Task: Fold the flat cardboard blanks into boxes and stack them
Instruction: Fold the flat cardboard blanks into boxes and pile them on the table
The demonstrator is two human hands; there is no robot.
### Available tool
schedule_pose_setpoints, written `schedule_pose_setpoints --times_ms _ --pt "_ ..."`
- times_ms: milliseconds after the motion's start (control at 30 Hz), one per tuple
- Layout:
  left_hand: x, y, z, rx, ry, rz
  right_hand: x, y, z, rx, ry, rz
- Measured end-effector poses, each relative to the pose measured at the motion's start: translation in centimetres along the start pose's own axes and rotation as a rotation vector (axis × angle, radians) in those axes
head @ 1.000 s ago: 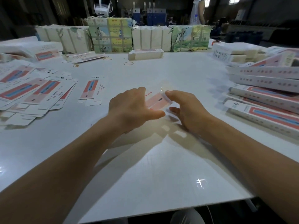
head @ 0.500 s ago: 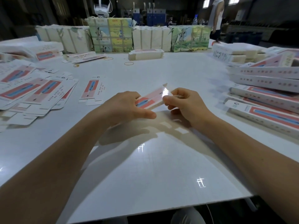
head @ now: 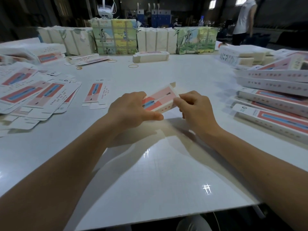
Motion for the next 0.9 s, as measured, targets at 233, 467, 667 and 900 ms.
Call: schedule_pose_setpoints --times_ms 233,467,667,900 --pt "0.0 0.3 -0.2 0.006 0.062 0.163 2.5 1.5 0.2 -0.16 0.17 0.043" --pt "0.4 0.6 -0.2 0.043 0.078 0.203 2.1 1.1 0.0 -0.107 0.143 0.033" --pt "1.5 0.7 -0.5 0.101 0.037 0.221 2.0 0.9 0.1 -0.068 0.155 0.071" --pt "1.9 -0.3 -0.8 0.098 0.047 0.131 2.4 -2.0 1.4 0.084 0.179 -0.158"
Point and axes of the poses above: each hand's wrist, its own z-axis towards the middle knuckle, its own y-axis out of the palm, x = y × z, the point moved 9 cm from there along z, towards the middle knuckle, and after that the axes turned 5 degrees about -y, right-handed, at the moved point
